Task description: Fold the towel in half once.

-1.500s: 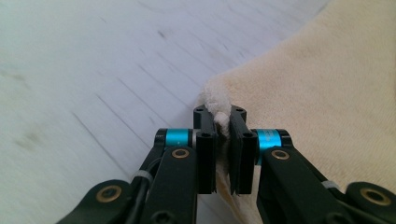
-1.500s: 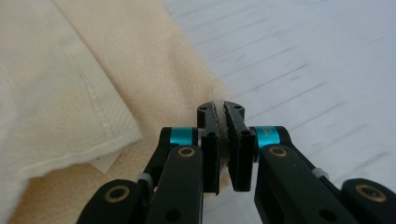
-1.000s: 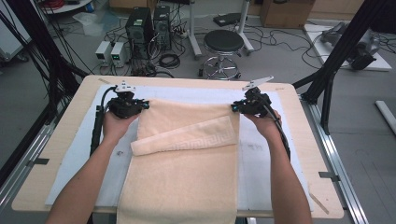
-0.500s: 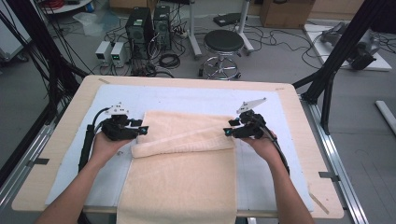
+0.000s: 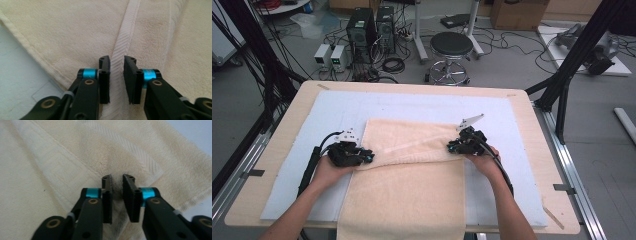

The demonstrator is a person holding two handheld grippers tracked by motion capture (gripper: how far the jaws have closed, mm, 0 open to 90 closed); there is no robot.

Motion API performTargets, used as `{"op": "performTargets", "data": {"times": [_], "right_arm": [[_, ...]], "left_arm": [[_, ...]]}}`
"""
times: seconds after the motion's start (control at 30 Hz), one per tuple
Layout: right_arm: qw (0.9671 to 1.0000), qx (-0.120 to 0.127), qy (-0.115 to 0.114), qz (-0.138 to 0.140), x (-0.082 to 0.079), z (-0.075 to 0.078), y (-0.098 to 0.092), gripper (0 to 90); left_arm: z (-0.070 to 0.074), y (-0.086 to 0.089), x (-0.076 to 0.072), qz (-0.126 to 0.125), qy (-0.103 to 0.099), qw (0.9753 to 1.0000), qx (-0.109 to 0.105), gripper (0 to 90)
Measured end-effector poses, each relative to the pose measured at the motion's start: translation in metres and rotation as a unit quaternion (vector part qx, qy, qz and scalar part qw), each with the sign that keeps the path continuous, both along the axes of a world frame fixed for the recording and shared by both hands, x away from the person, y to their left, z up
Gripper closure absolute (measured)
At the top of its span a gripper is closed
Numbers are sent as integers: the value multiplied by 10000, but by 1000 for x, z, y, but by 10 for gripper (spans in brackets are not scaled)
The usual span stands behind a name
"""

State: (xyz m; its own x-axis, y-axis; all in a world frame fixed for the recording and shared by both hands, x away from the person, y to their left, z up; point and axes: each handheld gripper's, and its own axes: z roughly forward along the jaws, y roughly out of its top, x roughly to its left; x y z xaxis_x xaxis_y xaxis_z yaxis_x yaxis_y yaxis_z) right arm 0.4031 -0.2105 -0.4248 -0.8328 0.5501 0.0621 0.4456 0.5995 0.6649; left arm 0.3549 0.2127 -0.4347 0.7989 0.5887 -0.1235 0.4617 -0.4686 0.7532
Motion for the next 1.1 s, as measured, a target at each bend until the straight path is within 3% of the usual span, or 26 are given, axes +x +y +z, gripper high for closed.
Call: {"op": "performTargets", "data": {"times": [0.17, 0.5, 0.57, 0.63, 0.73, 0.83, 0.97, 1.1], "right_arm": [[9999, 120, -11, 63, -7, 9, -3, 838], [9980, 375, -299, 418, -37, 36, -7, 843], [9973, 395, -396, 484, -46, 39, -8, 843], [9974, 383, -368, 491, -52, 36, -10, 843], [9977, 374, -306, 481, -58, 27, -15, 843], [9977, 459, -205, 455, -63, 19, -19, 843], [9973, 523, -179, 480, -68, 14, -20, 843], [9959, 675, -294, 524, -71, 23, -23, 845]], "left_arm": [[5, 0, -5, -18, -62, 10000, 66, 847], [18, 11, -21, -119, -211, 9993, -296, 811], [16, 14, -24, -100, -142, 9994, -297, 737], [12, 17, -24, 10, -10, 9993, -377, 595], [6, 21, -27, -70, 95, 9991, -419, 490], [1, 20, -30, -192, 107, 9994, -251, 546], [0, 19, -34, -309, 26, 9994, -183, 814], [13, 20, -41, -219, -213, 9991, -282, 851]]}}
